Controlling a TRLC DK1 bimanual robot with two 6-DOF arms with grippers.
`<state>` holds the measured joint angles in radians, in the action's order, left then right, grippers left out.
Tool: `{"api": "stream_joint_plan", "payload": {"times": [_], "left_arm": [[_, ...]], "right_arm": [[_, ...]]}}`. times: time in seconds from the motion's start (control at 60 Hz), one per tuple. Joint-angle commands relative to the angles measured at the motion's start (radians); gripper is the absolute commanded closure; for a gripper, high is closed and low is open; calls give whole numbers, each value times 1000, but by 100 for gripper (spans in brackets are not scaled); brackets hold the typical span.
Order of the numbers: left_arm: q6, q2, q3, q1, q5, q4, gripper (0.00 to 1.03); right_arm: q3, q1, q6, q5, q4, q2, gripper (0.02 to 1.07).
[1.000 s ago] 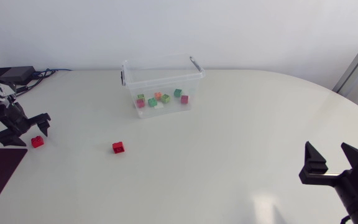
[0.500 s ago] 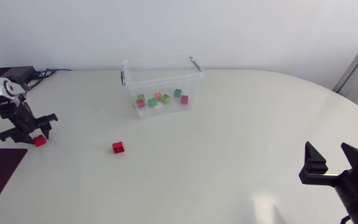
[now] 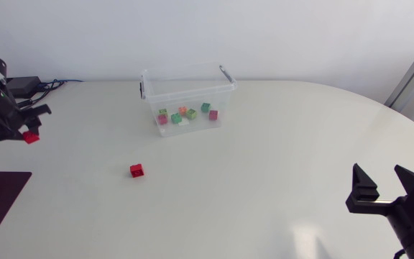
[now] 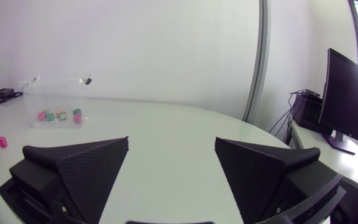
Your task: Place the duplo bricks in the container
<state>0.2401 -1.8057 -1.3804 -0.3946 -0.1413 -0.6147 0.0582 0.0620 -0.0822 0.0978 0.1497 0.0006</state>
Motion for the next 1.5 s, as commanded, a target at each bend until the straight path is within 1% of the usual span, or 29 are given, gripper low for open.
{"api": "stream_joint_plan", "payload": {"times": [0.0, 0.117, 0.2, 0.3, 0.333, 0.483, 0.533, 0.6, 0.7, 0.783, 0.933, 1.033, 1.25, 1.283, 1.3, 1.317, 1.333, 1.35, 1.383, 1.483], "left_arm": [[11, 101, 38, 45, 28, 9, 70], [-10, 198, 61, 117, 77, 50, 70], [-32, 229, 70, 172, 101, 81, 71], [-56, 232, 69, 231, 123, 113, 71], [-76, 232, 69, 264, 137, 132, 71], [-125, 240, 64, 353, 206, 207, 71], [-134, 236, 60, 376, 213, 224, 71], [-154, 223, 43, 430, 240, 248, 71], [-167, 200, 24, 479, 264, 279, 72], [-174, 178, 0, 507, 273, 317, 73], [-183, 78, -97, 539, 324, 348, 73], [-206, 19, -140, 568, 327, 382, 73], [-214, -110, -263, 626, 327, 402, 72], [-213, -132, -289, 631, 325, 391, 67], [-214, -152, -316, 634, 324, 366, 53], [-216, -170, -342, 635, 324, 336, 36], [-226, -190, -375, 637, 322, 297, 12], [-236, -204, -399, 639, 321, 271, 1], [-246, -216, -422, 639, 319, 237, 3], [-318, -195, -416, 634, 315, 187, 3]], "right_arm": [[-8, 6, -1, -3, 21, -5, 6], [-8, 6, -1, -3, 21, -5, 6], [-8, 6, -1, -3, 21, -5, 6], [-8, 6, -1, -3, 21, -5, 6], [-8, 6, -1, -3, 21, -5, 6], [-8, 6, -1, -3, 21, -5, 6], [-8, 6, -1, -3, 21, -5, 6], [-8, 6, -1, -3, 21, -5, 6], [-8, 6, -1, -3, 21, -5, 6], [-8, 6, -1, -3, 21, -5, 6], [-8, 6, -1, -3, 21, -5, 6], [-8, 6, -1, -3, 21, -5, 6], [-8, 6, -1, -3, 21, -5, 6], [-8, 6, -1, -3, 21, -5, 6], [-8, 6, -1, -3, 21, -5, 6], [-8, 6, -1, -3, 21, -5, 6], [-8, 6, -1, -3, 21, -5, 6], [-8, 6, -1, -3, 21, -5, 6], [-8, 6, -1, -3, 21, -5, 6], [-8, 6, -1, -3, 21, -5, 6]]}}
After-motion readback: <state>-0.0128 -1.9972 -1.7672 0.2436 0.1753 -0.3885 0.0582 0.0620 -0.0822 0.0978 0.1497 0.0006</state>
